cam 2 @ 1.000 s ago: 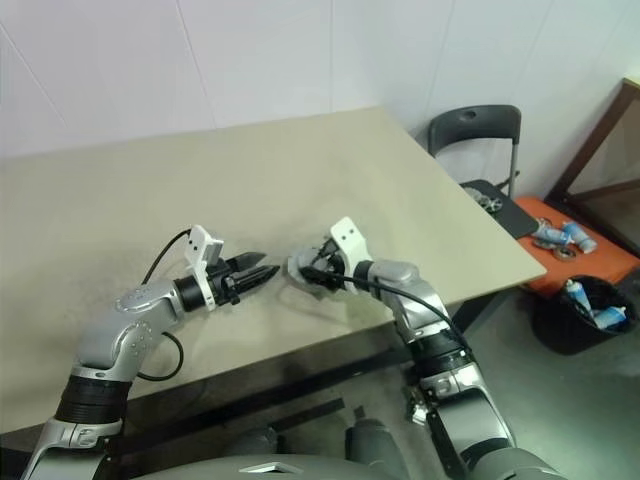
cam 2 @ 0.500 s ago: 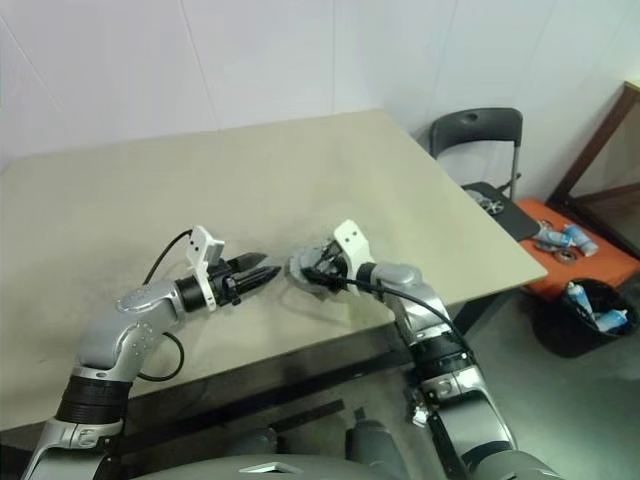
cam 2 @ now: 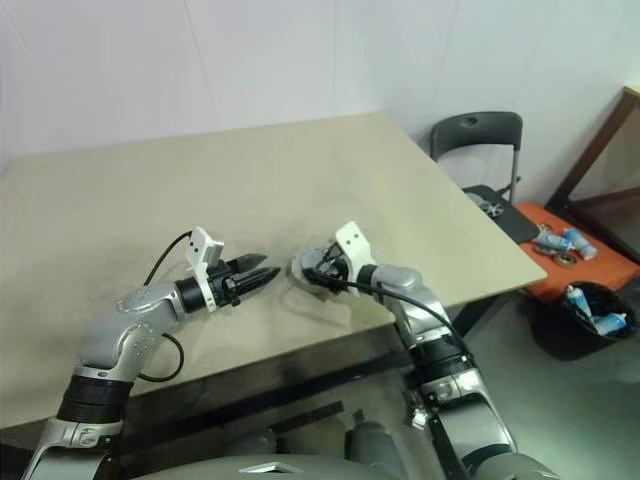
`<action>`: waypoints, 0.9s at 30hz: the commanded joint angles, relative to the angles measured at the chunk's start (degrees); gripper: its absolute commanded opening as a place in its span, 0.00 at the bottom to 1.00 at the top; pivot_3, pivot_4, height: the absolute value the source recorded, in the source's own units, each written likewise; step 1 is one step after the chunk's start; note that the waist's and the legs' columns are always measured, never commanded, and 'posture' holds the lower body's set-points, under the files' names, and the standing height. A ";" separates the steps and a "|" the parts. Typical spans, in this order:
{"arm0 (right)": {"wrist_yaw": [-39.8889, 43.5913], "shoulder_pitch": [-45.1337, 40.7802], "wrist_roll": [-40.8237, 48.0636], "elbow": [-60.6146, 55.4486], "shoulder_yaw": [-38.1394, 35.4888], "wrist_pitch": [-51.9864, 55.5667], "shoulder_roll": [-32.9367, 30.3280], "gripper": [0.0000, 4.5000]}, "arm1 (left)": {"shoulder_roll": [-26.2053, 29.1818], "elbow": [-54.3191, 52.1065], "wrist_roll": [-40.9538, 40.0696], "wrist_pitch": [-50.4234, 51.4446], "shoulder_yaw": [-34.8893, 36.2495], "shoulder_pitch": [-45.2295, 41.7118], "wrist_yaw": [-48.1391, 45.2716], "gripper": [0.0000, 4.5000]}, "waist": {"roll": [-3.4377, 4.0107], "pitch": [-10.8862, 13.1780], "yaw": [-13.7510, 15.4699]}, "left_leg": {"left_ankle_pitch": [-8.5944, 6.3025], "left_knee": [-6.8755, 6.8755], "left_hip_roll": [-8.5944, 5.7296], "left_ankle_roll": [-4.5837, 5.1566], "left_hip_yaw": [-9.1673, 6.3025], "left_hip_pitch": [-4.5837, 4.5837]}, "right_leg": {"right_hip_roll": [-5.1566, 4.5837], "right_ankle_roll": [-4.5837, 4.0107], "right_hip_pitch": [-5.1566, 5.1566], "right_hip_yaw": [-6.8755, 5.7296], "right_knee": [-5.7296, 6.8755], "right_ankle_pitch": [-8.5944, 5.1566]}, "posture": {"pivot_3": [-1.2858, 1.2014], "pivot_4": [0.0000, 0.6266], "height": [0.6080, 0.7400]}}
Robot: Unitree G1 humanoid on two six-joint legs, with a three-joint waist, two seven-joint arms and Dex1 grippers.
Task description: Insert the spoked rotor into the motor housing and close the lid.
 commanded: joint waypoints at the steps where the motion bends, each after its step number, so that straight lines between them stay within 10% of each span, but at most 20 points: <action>1: -1.63 2.61 -3.27 2.86 2.52 0.80 -0.46 0.69 | -0.19 -0.57 0.38 -1.65 0.16 -0.34 -0.17 0.60 | 0.00 -0.03 -0.06 | 0.00 0.00 0.01 0.00 0.00 0.02 | 0.00 0.00 0.01 0.00 0.00 0.00 | 0.52 0.00 1.00; 27: -4.80 3.73 -4.85 11.11 1.51 -4.03 -0.81 0.69 | -1.57 -1.27 0.96 -1.81 -0.45 -0.81 0.69 0.60 | 0.36 -0.71 0.75 | -0.15 -0.42 0.22 -0.25 -0.03 0.75 | -0.28 0.20 0.67 -0.11 -0.92 -0.17 | 0.52 0.00 1.00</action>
